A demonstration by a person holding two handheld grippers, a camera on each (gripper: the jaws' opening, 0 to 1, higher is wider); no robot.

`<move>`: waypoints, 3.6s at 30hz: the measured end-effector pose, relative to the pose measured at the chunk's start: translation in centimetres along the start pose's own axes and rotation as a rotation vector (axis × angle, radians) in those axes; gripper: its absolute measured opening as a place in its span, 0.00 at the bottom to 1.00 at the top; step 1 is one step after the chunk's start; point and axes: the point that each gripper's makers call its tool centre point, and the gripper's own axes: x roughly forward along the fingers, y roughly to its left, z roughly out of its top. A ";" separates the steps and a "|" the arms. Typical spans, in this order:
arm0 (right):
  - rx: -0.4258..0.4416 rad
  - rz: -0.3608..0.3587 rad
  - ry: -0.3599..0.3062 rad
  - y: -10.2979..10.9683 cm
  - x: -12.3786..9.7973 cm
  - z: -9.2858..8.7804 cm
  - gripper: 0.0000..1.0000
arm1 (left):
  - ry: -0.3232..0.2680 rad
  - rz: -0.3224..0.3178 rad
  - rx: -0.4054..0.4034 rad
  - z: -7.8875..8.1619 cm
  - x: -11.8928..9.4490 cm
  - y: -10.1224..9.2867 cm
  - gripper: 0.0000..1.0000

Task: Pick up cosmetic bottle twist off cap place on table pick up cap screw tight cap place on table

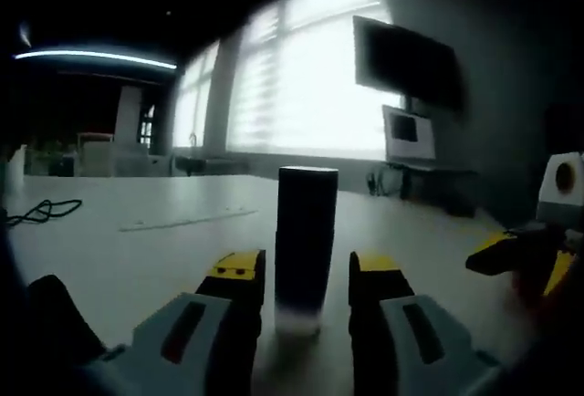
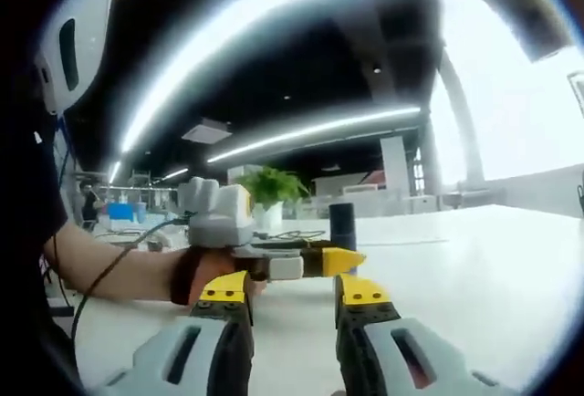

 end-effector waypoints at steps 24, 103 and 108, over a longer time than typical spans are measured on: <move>-0.011 -0.005 -0.010 -0.1 -0.1 0.2 0.26 | 0.029 0.040 0.104 -0.5 -0.4 -0.2 0.13; 0.081 0.100 0.033 6.6 1.5 3.4 0.22 | -0.004 0.013 0.082 -1.0 -16.3 -3.5 0.13; 0.120 0.116 0.028 8.8 2.3 5.4 0.29 | -0.002 0.014 0.080 -1.0 -16.3 -3.5 0.13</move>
